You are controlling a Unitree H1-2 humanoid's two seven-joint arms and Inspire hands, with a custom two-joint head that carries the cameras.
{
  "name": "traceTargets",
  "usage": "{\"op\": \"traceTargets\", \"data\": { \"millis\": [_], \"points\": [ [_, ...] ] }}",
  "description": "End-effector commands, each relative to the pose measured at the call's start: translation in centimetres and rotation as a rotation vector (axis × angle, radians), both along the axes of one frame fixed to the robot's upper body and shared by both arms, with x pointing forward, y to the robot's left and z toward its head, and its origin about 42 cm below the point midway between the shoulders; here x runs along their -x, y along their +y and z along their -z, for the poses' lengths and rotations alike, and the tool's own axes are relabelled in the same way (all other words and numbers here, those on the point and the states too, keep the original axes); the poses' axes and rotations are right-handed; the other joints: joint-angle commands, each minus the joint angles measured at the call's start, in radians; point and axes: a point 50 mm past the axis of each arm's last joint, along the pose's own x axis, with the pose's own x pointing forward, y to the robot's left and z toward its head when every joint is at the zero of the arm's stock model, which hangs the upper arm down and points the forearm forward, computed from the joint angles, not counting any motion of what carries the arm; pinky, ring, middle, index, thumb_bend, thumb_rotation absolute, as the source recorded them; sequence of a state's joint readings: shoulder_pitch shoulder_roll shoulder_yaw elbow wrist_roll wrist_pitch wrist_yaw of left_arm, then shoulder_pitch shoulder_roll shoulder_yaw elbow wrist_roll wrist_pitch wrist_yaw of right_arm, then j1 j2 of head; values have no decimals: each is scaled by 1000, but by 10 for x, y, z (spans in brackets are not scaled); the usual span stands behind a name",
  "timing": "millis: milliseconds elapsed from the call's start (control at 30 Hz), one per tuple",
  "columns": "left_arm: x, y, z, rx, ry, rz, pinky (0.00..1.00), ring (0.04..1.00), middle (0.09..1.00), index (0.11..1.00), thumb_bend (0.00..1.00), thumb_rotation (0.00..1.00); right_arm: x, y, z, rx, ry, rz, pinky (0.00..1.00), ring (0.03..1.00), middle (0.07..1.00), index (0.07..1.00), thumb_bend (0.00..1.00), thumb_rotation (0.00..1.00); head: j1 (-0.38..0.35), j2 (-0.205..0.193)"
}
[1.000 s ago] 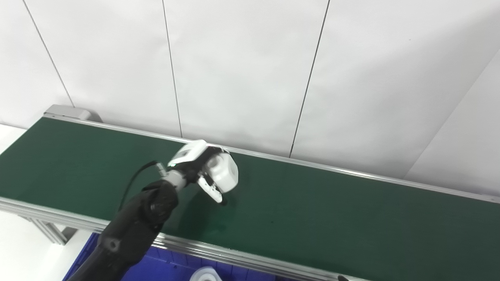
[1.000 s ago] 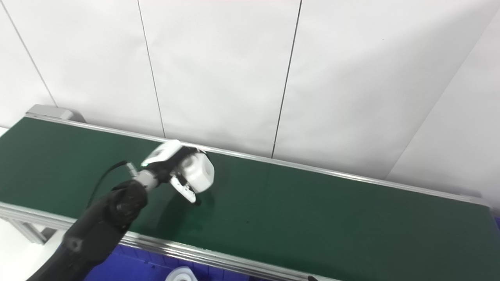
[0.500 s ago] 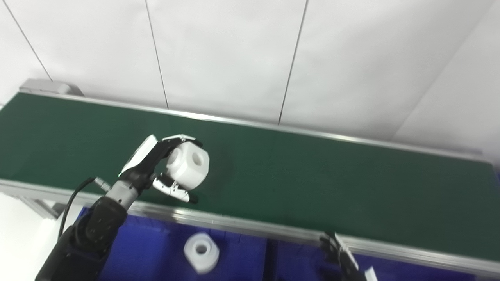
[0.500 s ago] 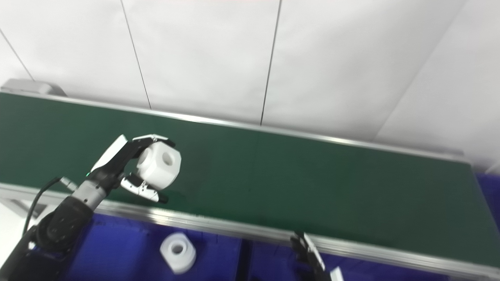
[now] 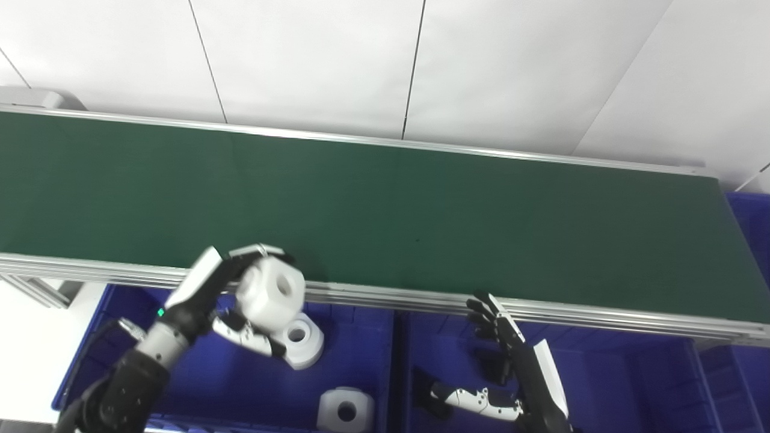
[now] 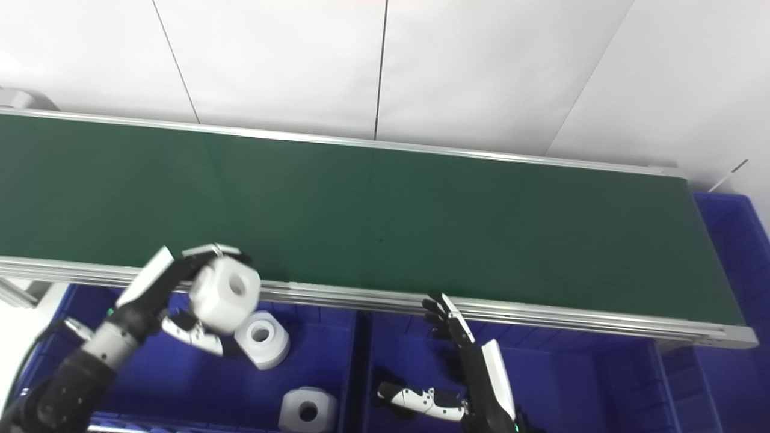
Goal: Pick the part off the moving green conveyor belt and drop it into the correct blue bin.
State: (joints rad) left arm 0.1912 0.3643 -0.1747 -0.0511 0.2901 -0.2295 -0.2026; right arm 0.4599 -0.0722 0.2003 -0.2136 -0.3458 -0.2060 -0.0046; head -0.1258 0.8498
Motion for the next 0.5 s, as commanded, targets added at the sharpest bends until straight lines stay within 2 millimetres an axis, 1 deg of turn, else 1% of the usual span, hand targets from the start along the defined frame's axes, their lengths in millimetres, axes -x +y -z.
{"op": "traceTargets", "data": {
  "millis": [0, 67, 200, 300, 400, 467],
  "points": [
    [1, -8, -7, 8, -48, 44, 439, 461, 504, 480, 502, 0, -1, 1, -10, -7, -27, -1, 767, 818, 854, 912, 891, 291, 3, 0],
    [6, -13, 1, 0, -17, 63, 432, 454, 502, 488, 501, 0, 0, 0, -11, -10, -20, -3, 770, 819, 855, 914, 890, 299, 9, 1],
    [10, -18, 12, -36, 35, 80, 437, 446, 494, 500, 501, 0, 2, -2, -12, -5, -21, 0, 769, 816, 856, 914, 891, 301, 16, 3],
    [12, -21, 19, -86, 70, 94, 494, 481, 504, 471, 500, 0, 3, -4, -12, -2, -31, 0, 749, 807, 850, 909, 893, 299, 20, 6],
    [12, -23, 23, -149, 114, 108, 509, 488, 509, 463, 499, 0, 3, -4, -12, -9, -31, 4, 750, 807, 850, 907, 896, 296, 26, 7],
    [11, -24, 26, -180, 146, 124, 496, 481, 510, 469, 499, 0, 3, -4, -11, -11, -34, 3, 748, 806, 851, 907, 896, 294, 26, 7]
  ]
}}
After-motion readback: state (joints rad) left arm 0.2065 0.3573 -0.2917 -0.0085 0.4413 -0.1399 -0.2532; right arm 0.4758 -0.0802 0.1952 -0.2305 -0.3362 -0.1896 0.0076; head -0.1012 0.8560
